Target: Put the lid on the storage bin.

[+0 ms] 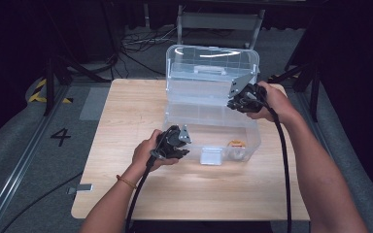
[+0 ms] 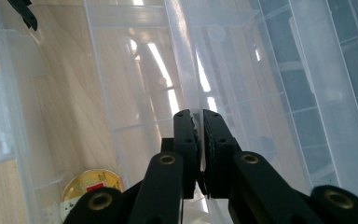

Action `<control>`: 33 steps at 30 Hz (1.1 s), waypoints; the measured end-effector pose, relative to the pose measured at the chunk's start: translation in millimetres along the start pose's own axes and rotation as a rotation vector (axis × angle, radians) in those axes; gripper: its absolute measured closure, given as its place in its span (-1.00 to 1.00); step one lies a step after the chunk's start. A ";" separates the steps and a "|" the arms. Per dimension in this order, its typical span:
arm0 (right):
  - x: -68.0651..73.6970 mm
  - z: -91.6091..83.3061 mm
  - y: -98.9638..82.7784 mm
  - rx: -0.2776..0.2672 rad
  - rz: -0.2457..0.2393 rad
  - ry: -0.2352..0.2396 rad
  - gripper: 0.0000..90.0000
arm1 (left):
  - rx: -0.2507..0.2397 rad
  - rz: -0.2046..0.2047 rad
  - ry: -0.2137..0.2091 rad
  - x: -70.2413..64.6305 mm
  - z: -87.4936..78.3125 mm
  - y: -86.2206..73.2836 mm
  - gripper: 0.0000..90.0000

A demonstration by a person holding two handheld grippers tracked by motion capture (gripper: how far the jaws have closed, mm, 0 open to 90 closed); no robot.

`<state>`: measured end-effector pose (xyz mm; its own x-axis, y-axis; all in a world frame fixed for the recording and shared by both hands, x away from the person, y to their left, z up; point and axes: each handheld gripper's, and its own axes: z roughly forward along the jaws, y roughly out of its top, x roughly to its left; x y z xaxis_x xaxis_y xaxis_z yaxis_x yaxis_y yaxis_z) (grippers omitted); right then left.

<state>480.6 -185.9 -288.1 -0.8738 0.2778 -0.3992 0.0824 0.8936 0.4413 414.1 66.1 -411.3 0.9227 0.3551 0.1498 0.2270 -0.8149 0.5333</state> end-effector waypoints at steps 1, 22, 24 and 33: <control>1.3 -0.7 -0.5 -0.001 0.007 -0.002 0.91 | 0.001 0.000 0.000 0.0 0.0 0.1 0.51; 13.7 -4.3 -10.5 -0.045 0.019 0.018 0.88 | 0.006 0.002 0.035 -2.3 1.9 0.9 0.43; 15.1 -4.5 -10.9 -0.046 0.018 0.017 0.88 | 0.007 0.004 0.036 -2.4 1.9 0.9 0.42; 21.6 -5.0 -13.5 -0.057 0.021 0.020 0.86 | 0.002 0.008 0.042 -3.0 2.3 0.8 0.41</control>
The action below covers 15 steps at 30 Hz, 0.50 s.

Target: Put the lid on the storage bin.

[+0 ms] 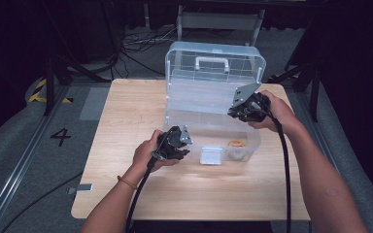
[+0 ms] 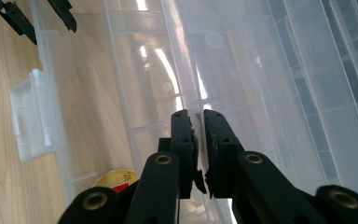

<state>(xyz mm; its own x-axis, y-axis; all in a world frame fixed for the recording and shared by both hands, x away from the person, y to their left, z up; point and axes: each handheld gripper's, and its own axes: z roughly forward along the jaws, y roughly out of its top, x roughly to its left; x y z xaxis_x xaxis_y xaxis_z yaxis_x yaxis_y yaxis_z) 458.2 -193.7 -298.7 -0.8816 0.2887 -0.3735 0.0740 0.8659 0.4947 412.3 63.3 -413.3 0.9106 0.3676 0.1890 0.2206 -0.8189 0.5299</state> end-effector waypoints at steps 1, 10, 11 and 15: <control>0.4 -0.1 -0.8 -0.004 0.001 0.005 0.86 | 0.000 0.000 0.000 0.0 0.0 0.0 0.40; 5.7 -0.8 -4.7 -0.017 0.008 0.007 0.85 | -0.001 -0.001 0.004 -0.5 0.0 0.1 0.40; 6.3 -0.6 -5.2 -0.021 0.007 0.006 0.84 | -0.001 -0.001 0.004 -0.6 0.0 0.1 0.40; 8.7 -0.8 -7.1 -0.028 0.007 0.000 0.83 | -0.009 0.001 0.002 -1.1 0.1 0.5 0.40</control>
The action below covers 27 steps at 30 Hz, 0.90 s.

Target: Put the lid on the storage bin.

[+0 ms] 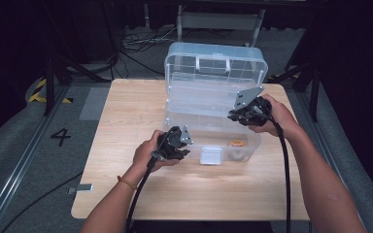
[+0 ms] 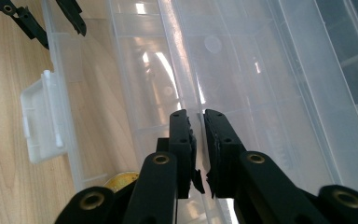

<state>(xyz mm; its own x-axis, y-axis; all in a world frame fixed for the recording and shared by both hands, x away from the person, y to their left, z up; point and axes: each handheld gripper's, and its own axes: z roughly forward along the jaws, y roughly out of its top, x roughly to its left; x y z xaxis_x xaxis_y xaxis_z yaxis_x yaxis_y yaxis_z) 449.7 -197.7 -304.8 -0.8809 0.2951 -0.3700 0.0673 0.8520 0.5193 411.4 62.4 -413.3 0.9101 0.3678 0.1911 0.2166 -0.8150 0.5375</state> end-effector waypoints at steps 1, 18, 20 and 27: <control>0.0 0.0 0.0 0.000 0.000 0.000 0.83 | 0.000 0.000 0.000 0.0 0.0 0.0 0.40; 6.9 -1.2 -13.5 -0.062 0.045 -0.008 0.76 | -0.077 0.011 -0.009 -0.7 -11.4 3.3 0.57; 6.7 -1.4 -15.5 -0.071 0.058 -0.005 0.75 | -0.075 0.021 -0.003 -0.6 -14.0 2.8 0.54; 6.5 -2.1 -19.9 -0.096 0.074 -0.012 0.73 | -0.101 0.028 0.007 -2.5 -20.7 0.5 0.50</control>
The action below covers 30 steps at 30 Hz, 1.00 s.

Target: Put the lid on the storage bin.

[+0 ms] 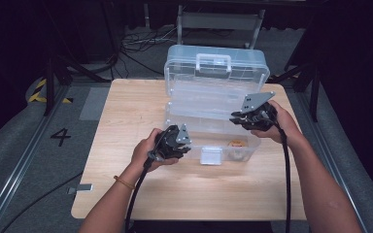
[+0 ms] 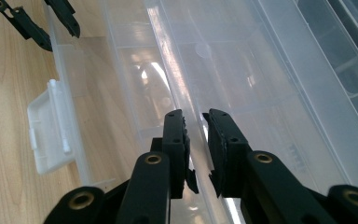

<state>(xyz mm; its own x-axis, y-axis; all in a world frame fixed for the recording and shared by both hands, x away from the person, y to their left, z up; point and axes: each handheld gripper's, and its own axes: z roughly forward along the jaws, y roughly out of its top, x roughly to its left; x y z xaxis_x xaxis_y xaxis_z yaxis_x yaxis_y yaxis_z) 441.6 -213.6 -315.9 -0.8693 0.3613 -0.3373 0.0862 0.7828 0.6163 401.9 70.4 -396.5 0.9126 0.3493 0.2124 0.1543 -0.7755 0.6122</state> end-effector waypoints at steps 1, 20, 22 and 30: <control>0.6 -0.2 -0.1 0.001 0.001 -0.005 0.73 | -0.016 -0.004 -0.009 0.9 -3.5 -0.3 0.52; -2.2 -14.9 -18.9 -0.015 0.049 -0.042 0.69 | -0.172 -0.091 0.049 27.1 -62.3 -29.5 0.71; -2.3 -15.3 -19.6 -0.016 0.046 -0.044 0.69 | -0.180 -0.101 0.058 29.4 -64.6 -31.5 0.72; -1.6 -18.5 -22.2 -0.025 0.049 -0.051 0.71 | -0.288 -0.203 0.133 50.6 -79.1 -44.3 0.83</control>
<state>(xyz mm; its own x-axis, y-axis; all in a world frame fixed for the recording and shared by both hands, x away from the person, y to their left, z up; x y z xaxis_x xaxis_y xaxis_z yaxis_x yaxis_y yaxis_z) 432.1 -240.9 -316.0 -0.8384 0.4244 -0.3421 0.1151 0.7511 0.6500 411.3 164.0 -352.6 0.8145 0.5605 0.1498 0.1970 -0.5101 0.8372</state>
